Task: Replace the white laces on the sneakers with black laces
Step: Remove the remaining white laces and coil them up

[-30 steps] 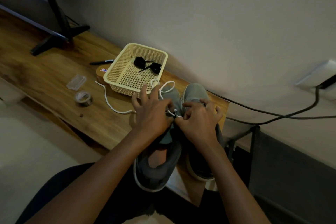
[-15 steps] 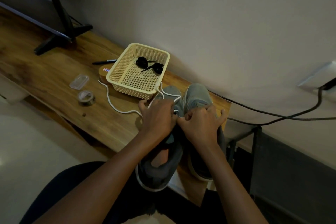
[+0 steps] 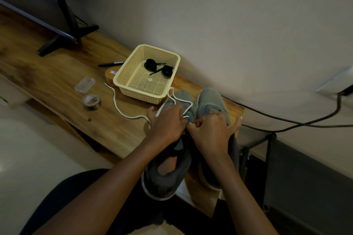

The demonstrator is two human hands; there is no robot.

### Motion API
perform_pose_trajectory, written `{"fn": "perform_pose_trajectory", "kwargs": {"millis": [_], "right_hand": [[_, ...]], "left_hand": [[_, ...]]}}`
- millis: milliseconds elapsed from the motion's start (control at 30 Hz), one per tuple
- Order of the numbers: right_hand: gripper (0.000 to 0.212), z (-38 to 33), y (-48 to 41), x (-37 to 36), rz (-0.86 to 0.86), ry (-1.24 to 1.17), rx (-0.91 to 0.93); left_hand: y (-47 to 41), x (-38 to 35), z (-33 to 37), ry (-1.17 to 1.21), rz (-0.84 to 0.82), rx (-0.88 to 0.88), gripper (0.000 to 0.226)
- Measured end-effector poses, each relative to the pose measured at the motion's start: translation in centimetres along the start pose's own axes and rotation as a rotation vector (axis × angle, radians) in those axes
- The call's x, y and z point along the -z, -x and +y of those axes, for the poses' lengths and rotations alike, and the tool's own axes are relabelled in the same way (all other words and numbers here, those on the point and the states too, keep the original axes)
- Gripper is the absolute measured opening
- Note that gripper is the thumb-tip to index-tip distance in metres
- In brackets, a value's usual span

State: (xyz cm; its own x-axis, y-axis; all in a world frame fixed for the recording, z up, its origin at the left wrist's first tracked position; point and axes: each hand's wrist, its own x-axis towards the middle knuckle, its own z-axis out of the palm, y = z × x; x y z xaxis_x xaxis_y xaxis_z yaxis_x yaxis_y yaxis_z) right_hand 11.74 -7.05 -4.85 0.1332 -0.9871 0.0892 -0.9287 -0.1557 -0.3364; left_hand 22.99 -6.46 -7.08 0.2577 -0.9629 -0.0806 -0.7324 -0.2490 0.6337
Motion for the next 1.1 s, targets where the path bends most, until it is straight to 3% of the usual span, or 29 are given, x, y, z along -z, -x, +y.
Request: {"fn": "perform_pose_trajectory", "kwargs": {"millis": [167, 467, 700, 867, 1100], "right_hand": [[0.041, 0.7, -0.5, -0.7, -0.021, -0.231, -0.081], [0.043, 1.1, -0.6, -0.4, -0.043, -0.389, -0.063], [0.016, 1.7, -1.3, -2.3, -0.028, -0.603, 0.005], [0.014, 1.7, -1.3, -2.3, -0.004, -0.617, 0.024], [0.041, 1.7, -0.9, -1.7, 0.019, -0.42, 0.004]], "left_hand": [[0.2, -0.1, 0.1, 0.028, 0.006, 0.002, 0.017], [0.2, -0.4, 0.0, 0.077, 0.039, 0.006, 0.028], [0.1, -0.1, 0.1, 0.066, 0.029, 0.018, 0.028], [0.0, 0.3, -0.2, 0.007, -0.027, -0.009, 0.016], [-0.2, 0.3, -0.5, -0.032, -0.026, -0.025, 0.007]]}}
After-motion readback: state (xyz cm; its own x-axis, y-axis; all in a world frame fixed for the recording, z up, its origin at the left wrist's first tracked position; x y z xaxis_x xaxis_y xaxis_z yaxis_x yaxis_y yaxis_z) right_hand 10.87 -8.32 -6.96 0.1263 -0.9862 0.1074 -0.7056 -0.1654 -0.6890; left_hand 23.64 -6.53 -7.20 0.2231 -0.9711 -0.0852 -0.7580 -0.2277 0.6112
